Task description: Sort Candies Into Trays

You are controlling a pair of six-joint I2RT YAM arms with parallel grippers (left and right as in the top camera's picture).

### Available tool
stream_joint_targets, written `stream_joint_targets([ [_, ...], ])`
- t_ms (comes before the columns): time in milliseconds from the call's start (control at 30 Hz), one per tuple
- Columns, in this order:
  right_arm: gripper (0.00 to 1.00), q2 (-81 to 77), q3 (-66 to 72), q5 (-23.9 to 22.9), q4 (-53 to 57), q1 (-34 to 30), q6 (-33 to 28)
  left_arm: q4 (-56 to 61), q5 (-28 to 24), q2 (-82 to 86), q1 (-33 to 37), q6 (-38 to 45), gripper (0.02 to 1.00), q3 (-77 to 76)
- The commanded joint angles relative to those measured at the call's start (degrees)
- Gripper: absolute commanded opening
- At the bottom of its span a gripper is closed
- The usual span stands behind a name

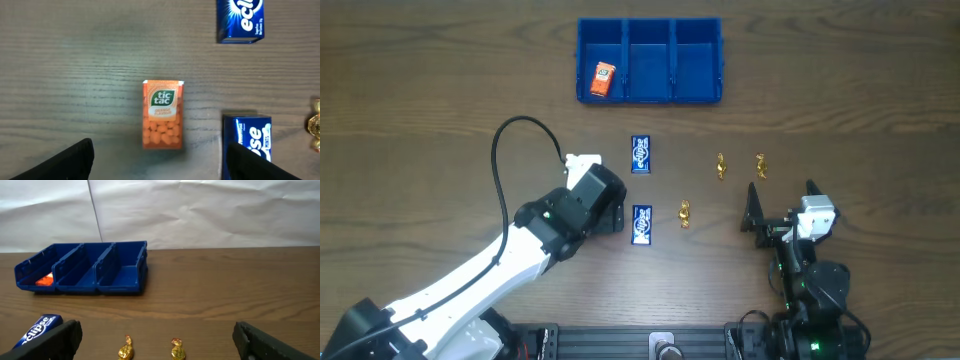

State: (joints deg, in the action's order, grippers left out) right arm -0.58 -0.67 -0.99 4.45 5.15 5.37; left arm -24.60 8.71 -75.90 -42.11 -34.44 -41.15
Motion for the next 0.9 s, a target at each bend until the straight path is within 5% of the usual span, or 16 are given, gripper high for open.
stream_joint_targets([
  [33, 0.998, 0.42, 0.22, 0.28, 0.17, 0.13, -0.55, 1.38, -0.83, -1.57, -0.02, -1.75, 0.847, 1.92],
  [900, 0.998, 0.42, 0.22, 0.28, 0.17, 0.13, -0.55, 10.71, 0.72, -14.14, 0.09, 1.68, 0.772, 1.68],
])
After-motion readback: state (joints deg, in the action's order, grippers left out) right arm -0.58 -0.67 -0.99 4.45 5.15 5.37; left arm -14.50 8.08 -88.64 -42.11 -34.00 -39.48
